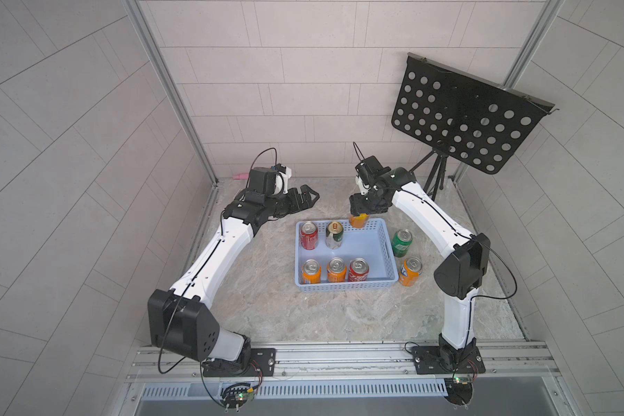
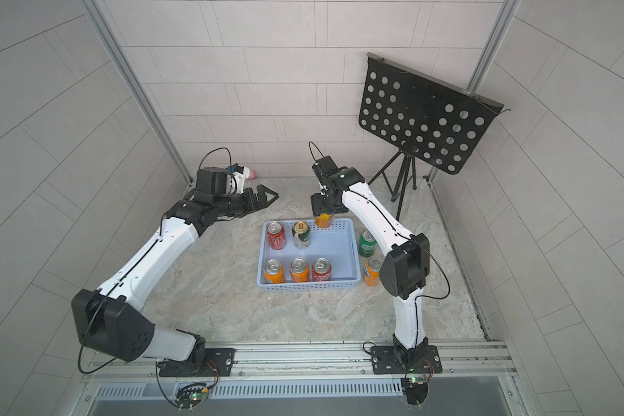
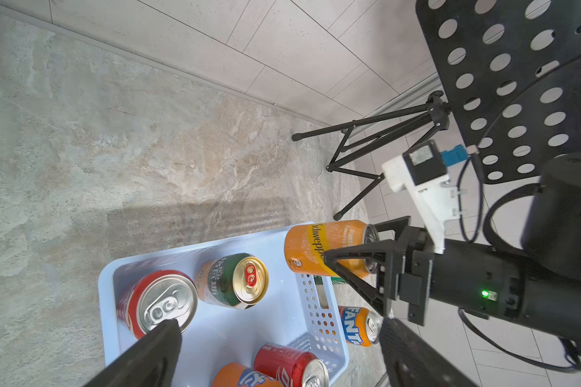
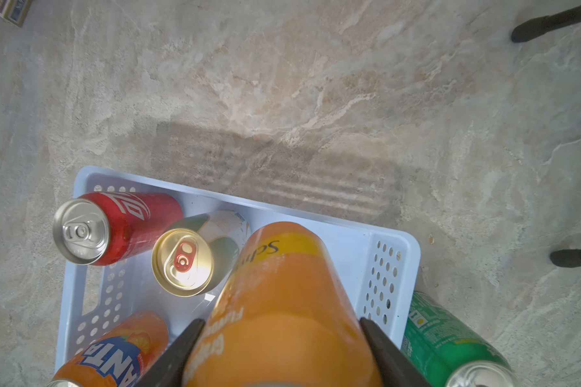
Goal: Take out the drinks from the basket
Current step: Place the drink at the center of the board.
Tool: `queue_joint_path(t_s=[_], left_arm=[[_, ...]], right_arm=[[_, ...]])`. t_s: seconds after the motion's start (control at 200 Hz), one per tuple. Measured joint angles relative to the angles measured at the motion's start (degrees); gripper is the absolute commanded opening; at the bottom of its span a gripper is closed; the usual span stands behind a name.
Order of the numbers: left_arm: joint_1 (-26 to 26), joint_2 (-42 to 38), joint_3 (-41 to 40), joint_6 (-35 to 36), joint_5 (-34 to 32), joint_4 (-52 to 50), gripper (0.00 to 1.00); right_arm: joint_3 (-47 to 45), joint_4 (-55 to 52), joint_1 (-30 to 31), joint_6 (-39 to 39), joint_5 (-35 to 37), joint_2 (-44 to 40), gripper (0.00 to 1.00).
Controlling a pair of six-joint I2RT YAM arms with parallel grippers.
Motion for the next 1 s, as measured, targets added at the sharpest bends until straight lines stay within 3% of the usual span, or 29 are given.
queue_joint_path(t_s=[0.395,1.001], left_arm=[[0.00,3.69,3.93,1.33,-1.53,1.44,1.00],[0.66,6.29,4.31,5.86,-5.51,1.42,1.00]], right_arm=[[11.39,-0.72,-2.49,-0.39,-1.53,6.64,0.26],[16.83,-0.22,-4.66,-1.55,-0.98,17.20,0.25]])
